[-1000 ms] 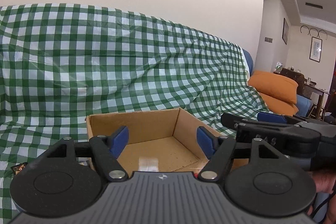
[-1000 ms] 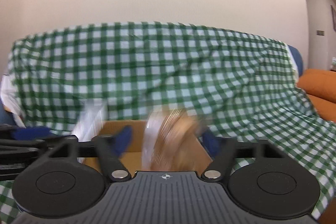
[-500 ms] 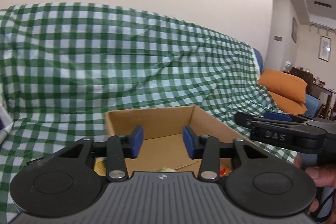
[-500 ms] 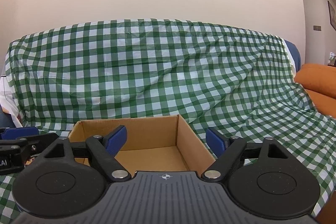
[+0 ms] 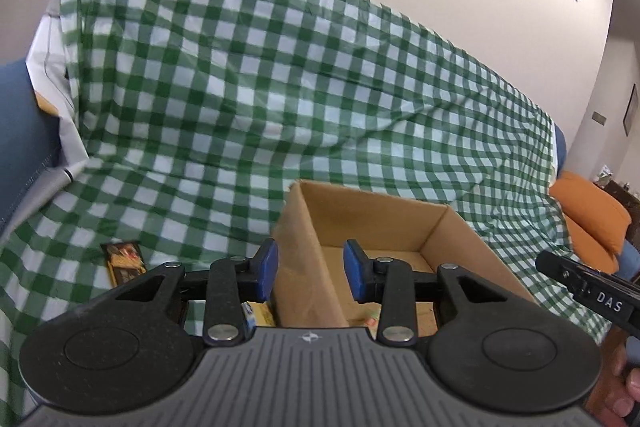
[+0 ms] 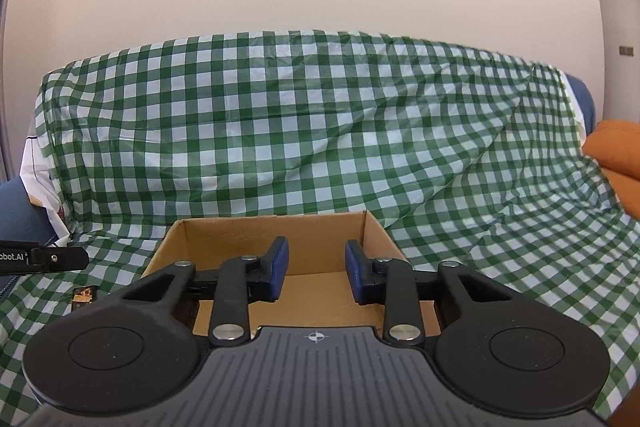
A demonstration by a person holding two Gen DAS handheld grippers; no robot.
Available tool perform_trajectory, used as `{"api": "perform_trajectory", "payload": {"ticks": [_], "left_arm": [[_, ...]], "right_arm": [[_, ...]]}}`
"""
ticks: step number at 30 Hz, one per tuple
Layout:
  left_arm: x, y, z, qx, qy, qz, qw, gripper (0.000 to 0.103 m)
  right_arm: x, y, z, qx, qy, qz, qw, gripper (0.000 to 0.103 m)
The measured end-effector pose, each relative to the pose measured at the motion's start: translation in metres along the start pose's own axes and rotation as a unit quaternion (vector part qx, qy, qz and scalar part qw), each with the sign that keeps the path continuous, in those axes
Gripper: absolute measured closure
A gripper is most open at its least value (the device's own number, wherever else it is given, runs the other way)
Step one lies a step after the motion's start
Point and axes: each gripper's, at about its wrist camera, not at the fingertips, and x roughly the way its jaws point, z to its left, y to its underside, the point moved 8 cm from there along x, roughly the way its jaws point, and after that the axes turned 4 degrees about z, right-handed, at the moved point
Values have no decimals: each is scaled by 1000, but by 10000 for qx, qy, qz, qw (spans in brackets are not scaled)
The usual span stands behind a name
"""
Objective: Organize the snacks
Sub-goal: 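Move the open left tool back down toward the yellow bar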
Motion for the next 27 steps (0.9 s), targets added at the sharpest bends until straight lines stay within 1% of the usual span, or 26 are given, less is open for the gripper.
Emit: {"api": "perform_trajectory", "payload": {"ticks": [2, 3, 6, 9, 11, 13, 16, 17, 21, 27], "left_arm": [[0, -3, 8, -50, -50, -4, 10000, 63], [1, -2, 12, -97, -88, 29, 9999, 63], [10, 0, 33, -488, -218, 272, 9982, 63], [19, 3, 53, -1000, -336, 507, 9931, 63], [31, 6, 61, -1173, -444, 761, 9892, 63], [49, 11, 67, -1215, -596, 1098, 9847, 63], [78, 21, 73, -1284, -671, 1478, 9783, 63], [85, 25, 74, -1296, -697, 1552, 9769, 63], [112, 38, 73, -1379, -602, 1766, 9727, 63], [146, 55, 75, -1654, -379, 2110, 9626, 62]], "right_arm": [[4, 0, -2, 71, -68, 76, 9999, 60], [4, 0, -1, 90, -92, 80, 9999, 59], [6, -3, 0, 164, -213, 75, 9996, 56], [7, -5, 2, 232, -349, 93, 9991, 54], [8, -6, 4, 234, -435, 92, 9987, 54], [9, -6, 6, 228, -504, 83, 9984, 53], [12, -8, 6, 278, -585, 105, 9978, 53], [14, -8, 5, 321, -605, 133, 9976, 53], [18, -7, 2, 484, -670, 223, 9963, 52], [21, -8, 0, 589, -726, 231, 9954, 52]]}}
